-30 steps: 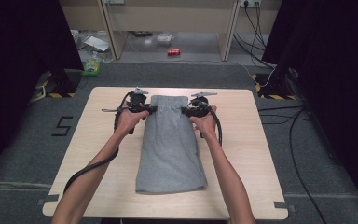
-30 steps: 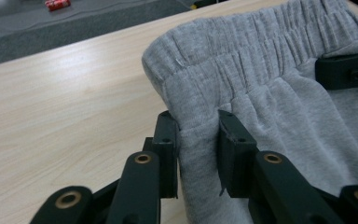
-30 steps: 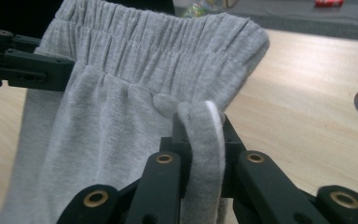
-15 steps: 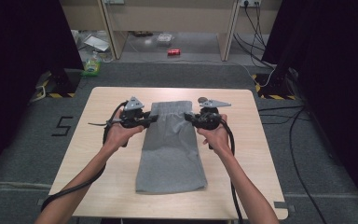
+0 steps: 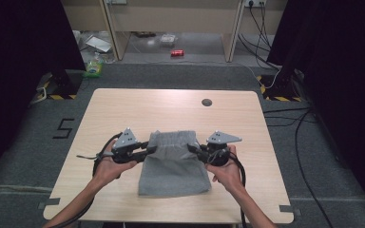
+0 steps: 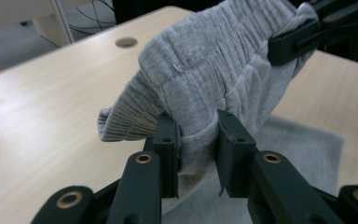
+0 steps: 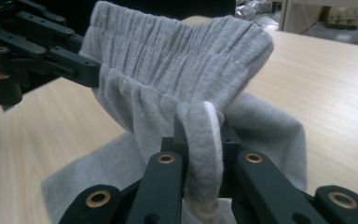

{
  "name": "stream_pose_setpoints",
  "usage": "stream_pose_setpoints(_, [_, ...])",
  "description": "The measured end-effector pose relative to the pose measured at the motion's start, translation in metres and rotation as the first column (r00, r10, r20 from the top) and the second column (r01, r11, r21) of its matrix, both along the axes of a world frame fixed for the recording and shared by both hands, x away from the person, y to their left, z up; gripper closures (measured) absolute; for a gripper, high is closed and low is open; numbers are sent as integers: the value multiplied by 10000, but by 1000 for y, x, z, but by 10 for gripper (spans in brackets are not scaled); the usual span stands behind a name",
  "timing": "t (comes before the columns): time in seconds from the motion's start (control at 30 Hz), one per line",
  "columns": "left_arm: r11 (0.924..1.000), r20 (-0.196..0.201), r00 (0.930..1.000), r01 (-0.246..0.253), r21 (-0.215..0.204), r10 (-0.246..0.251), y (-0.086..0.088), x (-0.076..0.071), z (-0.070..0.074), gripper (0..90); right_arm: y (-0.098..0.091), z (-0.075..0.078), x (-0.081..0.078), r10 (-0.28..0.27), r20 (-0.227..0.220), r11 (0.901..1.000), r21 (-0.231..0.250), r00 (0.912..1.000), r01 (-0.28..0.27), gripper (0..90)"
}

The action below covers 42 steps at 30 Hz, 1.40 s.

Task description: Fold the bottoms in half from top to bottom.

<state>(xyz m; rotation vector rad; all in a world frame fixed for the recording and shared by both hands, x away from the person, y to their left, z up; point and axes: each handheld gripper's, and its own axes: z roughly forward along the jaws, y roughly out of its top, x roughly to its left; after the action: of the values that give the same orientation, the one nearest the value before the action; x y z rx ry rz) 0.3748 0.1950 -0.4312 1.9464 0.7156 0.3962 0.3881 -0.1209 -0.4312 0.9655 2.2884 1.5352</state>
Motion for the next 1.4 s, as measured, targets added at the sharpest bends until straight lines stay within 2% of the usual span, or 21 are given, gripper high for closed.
stream_pose_setpoints(0.2, [9992,-166,9997,172,372,-166,2,-16,-21,707,5,-17,-22,332,117,9977,-589,9994,-324,838])
stream_pose_setpoints(0.3, [9971,-192,9989,431,635,-420,1,-25,-30,697,5,-27,-29,406,-12,9961,-788,9992,-406,834])
stream_pose_setpoints(0.43, [9942,-198,9979,625,876,-610,-3,-37,-42,688,2,-39,-39,573,-94,9885,-1399,9983,-581,816])
stream_pose_setpoints(0.57, [9915,-258,9969,770,1053,-746,-6,-47,-53,677,-1,-51,-49,562,-254,9849,-1623,9981,-596,778])
stream_pose_setpoints(0.6, [9911,-282,9967,787,1076,-761,-7,-48,-55,669,-2,-55,-51,612,-415,9835,-1677,9973,-673,758])
stream_pose_setpoints(0.73, [9912,-490,9951,903,971,-858,-6,-53,-59,625,-6,-60,-55,576,-836,9854,-1554,9948,-702,654])
stream_pose_setpoints(0.9, [9918,-541,9942,970,832,-927,-3,-59,-58,570,-14,-49,-66,596,-601,9918,-1097,9964,-660,603])
stream_pose_setpoints(1.0, [9931,-554,9939,987,638,-952,-2,-61,-53,546,-16,-44,-71,614,-465,9931,-970,9970,-657,615])
stream_pose_setpoints(1.17, [9936,-577,9933,1026,482,-998,0,-65,-50,535,-10,-47,-76,1083,-403,9832,-1435,9933,-1130,739])
stream_pose_setpoints(1.27, [9930,-648,9920,1109,403,-1081,1,-69,-51,535,-5,-51,-82,1451,-395,9721,-1802,9886,-1499,781])
stream_pose_setpoints(1.4, [9922,-669,9909,1194,353,-1168,1,-73,-53,541,0,-56,-90,1848,-565,9591,-2073,9811,-1926,787])
